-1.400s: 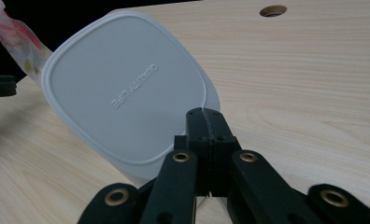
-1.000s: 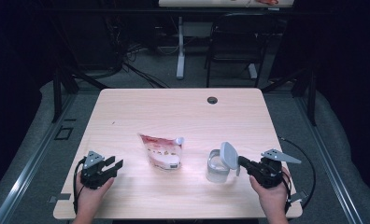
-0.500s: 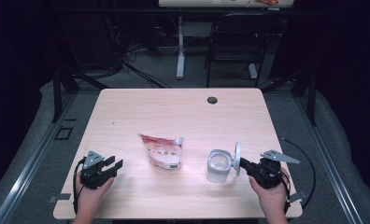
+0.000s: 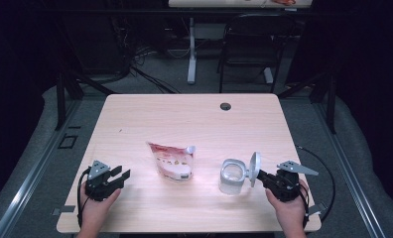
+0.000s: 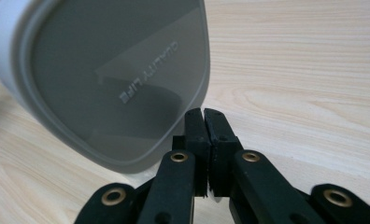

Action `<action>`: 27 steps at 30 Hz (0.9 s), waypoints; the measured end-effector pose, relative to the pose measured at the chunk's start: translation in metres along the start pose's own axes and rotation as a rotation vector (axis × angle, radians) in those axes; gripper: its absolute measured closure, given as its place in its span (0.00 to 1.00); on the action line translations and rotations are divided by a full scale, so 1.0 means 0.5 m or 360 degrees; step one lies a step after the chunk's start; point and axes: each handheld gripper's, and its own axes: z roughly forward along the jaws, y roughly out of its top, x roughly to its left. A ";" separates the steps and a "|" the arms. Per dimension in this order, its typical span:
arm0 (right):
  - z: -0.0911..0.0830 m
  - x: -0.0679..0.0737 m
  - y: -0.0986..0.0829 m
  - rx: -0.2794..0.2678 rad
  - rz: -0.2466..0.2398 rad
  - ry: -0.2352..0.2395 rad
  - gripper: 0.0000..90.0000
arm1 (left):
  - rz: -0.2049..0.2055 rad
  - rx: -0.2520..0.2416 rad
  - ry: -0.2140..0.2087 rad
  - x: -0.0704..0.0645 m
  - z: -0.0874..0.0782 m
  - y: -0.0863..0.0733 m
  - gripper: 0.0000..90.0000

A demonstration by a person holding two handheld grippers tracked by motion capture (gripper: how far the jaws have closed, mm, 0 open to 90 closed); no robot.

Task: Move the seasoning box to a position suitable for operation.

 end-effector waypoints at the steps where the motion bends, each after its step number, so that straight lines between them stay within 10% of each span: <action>1: 0.000 -0.001 -0.001 -0.0004 0.0001 0.0000 0.98 | -0.0004 -0.0001 0.0000 0.000 0.000 0.000 0.66; 27: -0.009 0.002 -0.050 0.0069 -0.0168 -0.0048 0.75 | -0.0003 0.0000 -0.0006 -0.003 0.001 0.000 0.65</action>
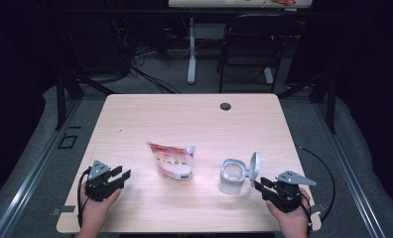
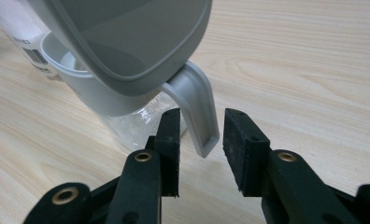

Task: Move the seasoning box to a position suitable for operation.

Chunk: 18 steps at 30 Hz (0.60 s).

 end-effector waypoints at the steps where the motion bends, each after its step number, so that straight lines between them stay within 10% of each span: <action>1: 0.001 0.002 0.000 -0.0004 0.0003 -0.0001 0.75 | 0.0000 0.0002 0.0000 0.000 0.000 0.000 0.65; 18: 0.029 0.016 0.003 -0.0018 -0.0045 -0.0060 0.79 | 0.0006 0.0011 -0.0006 -0.001 0.004 0.000 0.65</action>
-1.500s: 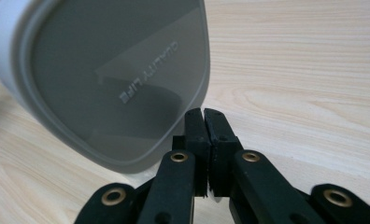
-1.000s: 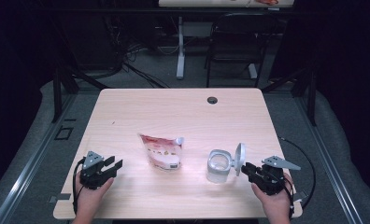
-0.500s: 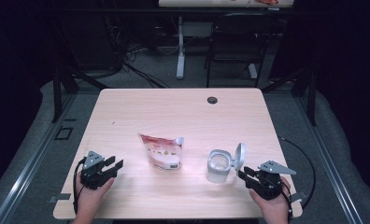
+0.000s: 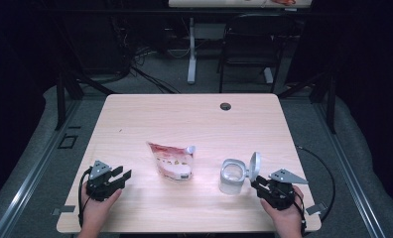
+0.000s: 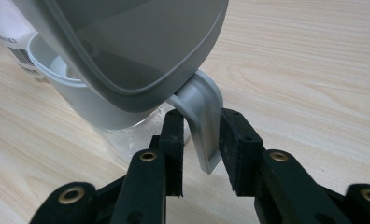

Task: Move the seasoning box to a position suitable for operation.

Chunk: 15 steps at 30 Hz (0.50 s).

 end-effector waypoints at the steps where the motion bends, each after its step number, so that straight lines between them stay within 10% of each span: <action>1: 0.001 0.000 0.000 0.0004 -0.0008 -0.0005 0.79 | 0.0000 0.0001 -0.0001 0.000 0.000 0.000 0.65; 15: 0.011 0.000 0.005 -0.0002 -0.0034 -0.0021 0.89 | -0.0004 0.0000 0.0003 0.001 -0.001 0.000 0.65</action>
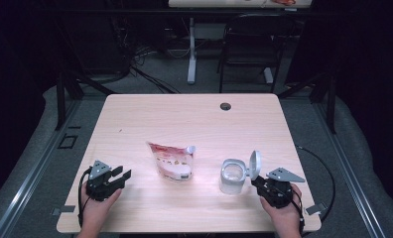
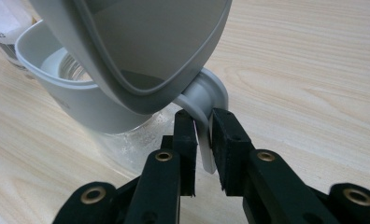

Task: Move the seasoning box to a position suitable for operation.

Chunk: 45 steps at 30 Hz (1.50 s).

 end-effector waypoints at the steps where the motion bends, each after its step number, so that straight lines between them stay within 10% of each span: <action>1: 0.000 -0.001 0.000 0.0000 0.0000 -0.0001 0.89 | 0.0000 0.0000 -0.0001 0.000 0.000 0.000 0.65; 26: 0.027 -0.030 0.009 -0.0029 0.0004 0.0025 0.88 | 0.0007 0.0002 -0.0002 -0.001 0.003 0.001 0.65; 45: 0.037 -0.018 0.018 -0.0011 -0.0177 0.0045 0.92 | 0.0009 -0.0001 0.0000 -0.001 0.002 0.001 0.65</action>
